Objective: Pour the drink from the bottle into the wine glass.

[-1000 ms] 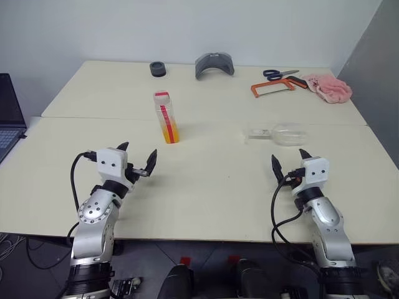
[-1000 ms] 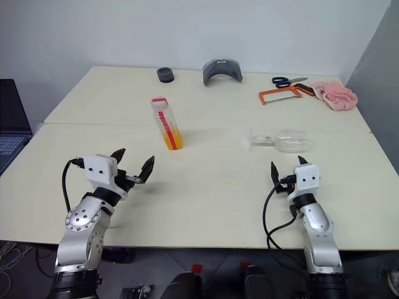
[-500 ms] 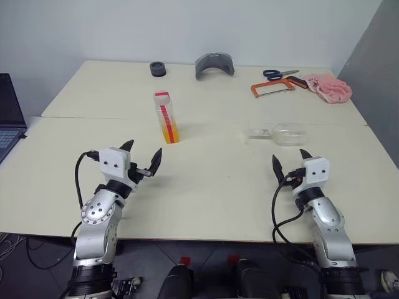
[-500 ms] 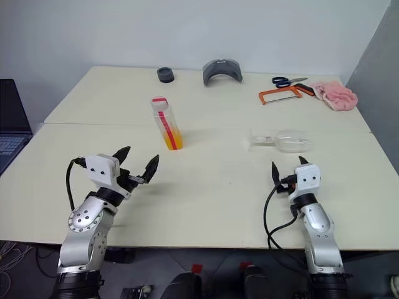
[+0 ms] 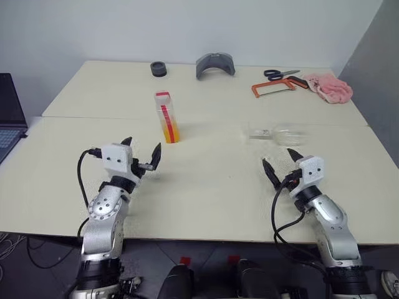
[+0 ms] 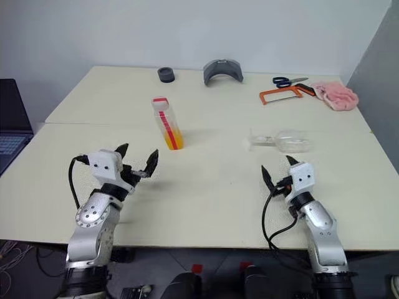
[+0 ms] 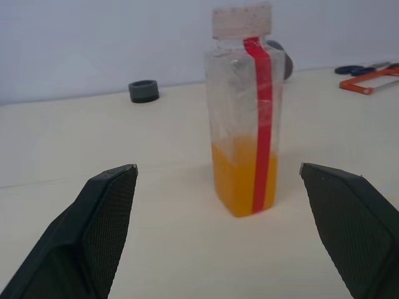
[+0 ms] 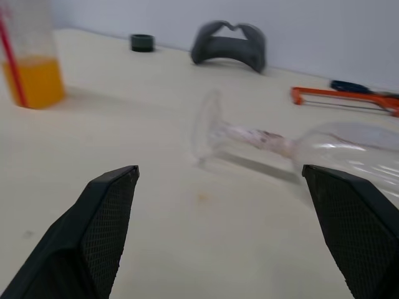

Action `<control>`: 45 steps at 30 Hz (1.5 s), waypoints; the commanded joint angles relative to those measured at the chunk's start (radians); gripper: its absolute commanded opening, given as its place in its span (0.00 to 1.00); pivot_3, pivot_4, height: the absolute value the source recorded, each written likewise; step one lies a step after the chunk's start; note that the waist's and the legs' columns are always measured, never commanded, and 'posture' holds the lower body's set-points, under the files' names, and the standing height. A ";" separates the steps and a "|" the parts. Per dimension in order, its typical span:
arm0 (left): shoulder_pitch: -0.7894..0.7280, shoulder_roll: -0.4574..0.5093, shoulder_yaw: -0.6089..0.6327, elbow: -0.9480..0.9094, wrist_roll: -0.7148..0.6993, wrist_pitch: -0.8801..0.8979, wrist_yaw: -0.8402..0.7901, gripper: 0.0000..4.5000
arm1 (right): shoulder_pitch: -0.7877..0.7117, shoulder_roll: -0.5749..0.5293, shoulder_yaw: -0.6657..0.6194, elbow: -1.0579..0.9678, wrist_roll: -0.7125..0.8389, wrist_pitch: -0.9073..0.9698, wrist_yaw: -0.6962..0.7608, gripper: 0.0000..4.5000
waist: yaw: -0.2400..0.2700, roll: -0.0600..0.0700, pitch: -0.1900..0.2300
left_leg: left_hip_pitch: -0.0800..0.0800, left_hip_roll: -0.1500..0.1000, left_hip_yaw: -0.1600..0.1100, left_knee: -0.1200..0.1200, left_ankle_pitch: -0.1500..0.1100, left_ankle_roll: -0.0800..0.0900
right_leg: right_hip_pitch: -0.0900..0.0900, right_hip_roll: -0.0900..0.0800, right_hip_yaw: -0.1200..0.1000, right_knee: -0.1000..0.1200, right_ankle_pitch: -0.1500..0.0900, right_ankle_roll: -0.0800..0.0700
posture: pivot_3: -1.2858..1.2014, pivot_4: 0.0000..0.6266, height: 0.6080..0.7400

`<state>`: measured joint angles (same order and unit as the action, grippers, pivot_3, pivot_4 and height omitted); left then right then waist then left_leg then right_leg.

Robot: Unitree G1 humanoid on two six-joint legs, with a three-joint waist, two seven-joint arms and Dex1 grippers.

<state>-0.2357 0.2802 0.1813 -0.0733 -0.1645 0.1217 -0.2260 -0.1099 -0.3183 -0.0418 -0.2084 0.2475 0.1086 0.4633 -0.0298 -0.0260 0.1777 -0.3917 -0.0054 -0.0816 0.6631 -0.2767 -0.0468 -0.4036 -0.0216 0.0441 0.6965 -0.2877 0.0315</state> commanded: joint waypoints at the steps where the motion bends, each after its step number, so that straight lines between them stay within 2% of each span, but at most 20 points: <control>1: -0.058 -0.017 -0.021 0.013 0.034 0.026 0.048 1.00 | -0.043 -0.029 0.006 -0.115 0.085 0.088 0.054 1.00 | -0.001 0.000 0.000 | 0.000 0.000 0.000 0.000 0.000 0.000 | 0.000 0.000 0.000 0.000 0.000 0.000 | 0.52 0.24 1.00; 12: -0.224 -0.073 -0.077 0.190 0.084 -0.004 0.092 1.00 | -0.079 -0.105 0.069 -0.271 0.198 0.287 0.139 1.00 | 0.000 0.000 0.000 | -0.001 -0.001 -0.001 0.000 0.000 0.000 | 0.000 0.000 -0.001 0.000 0.000 0.000 | 0.52 0.24 1.00; 30: -0.399 -0.134 -0.093 0.394 0.147 -0.044 0.225 1.00 | -0.088 -0.151 0.063 -0.296 0.219 0.332 0.161 1.00 | 0.000 -0.001 0.000 | -0.001 -0.001 0.000 0.001 0.000 0.000 | 0.000 0.000 -0.001 0.000 0.000 0.000 | 0.52 0.24 1.00; 45: -0.537 -0.122 -0.088 0.518 0.189 -0.062 0.330 1.00 | -0.218 -0.178 0.074 -0.277 0.274 0.365 0.252 1.00 | 0.000 -0.001 0.000 | -0.002 -0.002 -0.001 0.001 0.000 -0.001 | -0.001 0.000 -0.002 -0.001 0.000 0.000 | 0.52 0.24 1.00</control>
<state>-0.7458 0.1514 0.0875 0.4497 0.0122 0.0816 0.0912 -0.3104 -0.4901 0.0337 -0.4577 0.5033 0.4705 0.7015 -0.0294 -0.0270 0.1780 -0.3941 -0.0073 -0.0823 0.6641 -0.2763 -0.0474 -0.4043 -0.0218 0.0420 0.6957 -0.2877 0.0317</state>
